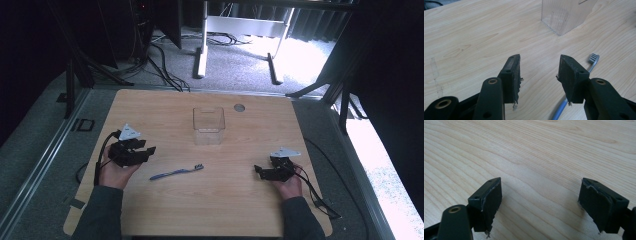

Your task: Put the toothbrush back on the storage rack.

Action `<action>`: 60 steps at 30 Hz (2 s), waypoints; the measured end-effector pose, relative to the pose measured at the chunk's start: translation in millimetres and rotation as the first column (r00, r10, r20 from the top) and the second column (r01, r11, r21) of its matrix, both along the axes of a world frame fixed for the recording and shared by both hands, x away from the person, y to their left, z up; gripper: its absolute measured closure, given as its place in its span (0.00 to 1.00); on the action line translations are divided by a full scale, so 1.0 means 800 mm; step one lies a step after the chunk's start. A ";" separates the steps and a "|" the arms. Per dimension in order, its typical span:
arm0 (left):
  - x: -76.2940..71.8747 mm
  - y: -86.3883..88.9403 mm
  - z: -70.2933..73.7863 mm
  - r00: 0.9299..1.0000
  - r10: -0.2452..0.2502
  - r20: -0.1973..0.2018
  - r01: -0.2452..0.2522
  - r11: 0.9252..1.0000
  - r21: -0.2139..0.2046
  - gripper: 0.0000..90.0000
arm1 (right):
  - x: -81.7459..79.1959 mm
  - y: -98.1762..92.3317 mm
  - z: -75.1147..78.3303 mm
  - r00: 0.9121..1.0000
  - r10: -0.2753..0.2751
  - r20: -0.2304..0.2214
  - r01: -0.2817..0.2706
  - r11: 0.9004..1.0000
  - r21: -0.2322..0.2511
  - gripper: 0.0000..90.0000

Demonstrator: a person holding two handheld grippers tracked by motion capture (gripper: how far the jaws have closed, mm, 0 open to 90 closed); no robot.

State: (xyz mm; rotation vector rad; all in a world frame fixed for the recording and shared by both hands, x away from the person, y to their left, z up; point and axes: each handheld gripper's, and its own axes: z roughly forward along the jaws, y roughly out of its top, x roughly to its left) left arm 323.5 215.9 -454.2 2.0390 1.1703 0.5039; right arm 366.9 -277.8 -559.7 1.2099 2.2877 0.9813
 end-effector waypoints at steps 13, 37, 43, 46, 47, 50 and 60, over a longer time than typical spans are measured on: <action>0.007 -0.013 0.013 0.999 -0.035 0.004 0.035 0.999 0.011 0.58 | 0.000 0.000 0.000 1.000 0.001 0.000 -0.001 1.000 -0.002 0.20; 0.019 -0.029 0.024 0.992 -0.124 -0.018 0.124 0.991 0.041 0.59 | 0.000 0.000 0.000 1.000 0.000 0.000 0.000 1.000 0.000 0.20; 0.023 -0.030 0.026 0.991 -0.136 -0.012 0.136 0.990 0.038 0.59 | 0.000 0.000 0.000 1.000 0.000 -0.001 0.000 1.000 -0.001 0.20; 0.025 -0.031 0.026 0.990 -0.143 -0.010 0.143 0.989 0.035 0.59 | 0.000 0.000 0.000 1.000 0.000 -0.001 0.000 1.000 -0.001 0.21; 0.025 -0.031 0.027 0.989 -0.148 -0.010 0.148 0.988 0.036 0.59 | 0.000 0.000 0.000 1.000 0.000 0.000 0.000 1.000 -0.001 0.20; 0.027 -0.033 0.028 0.986 -0.166 -0.007 0.166 0.985 0.035 0.59 | 0.000 0.000 0.000 1.000 0.000 0.000 0.000 1.000 -0.001 0.20; 0.033 -0.042 0.029 0.975 -0.222 0.001 0.222 0.975 0.033 0.59 | 0.000 0.000 0.000 1.000 0.000 0.000 0.000 1.000 -0.001 0.20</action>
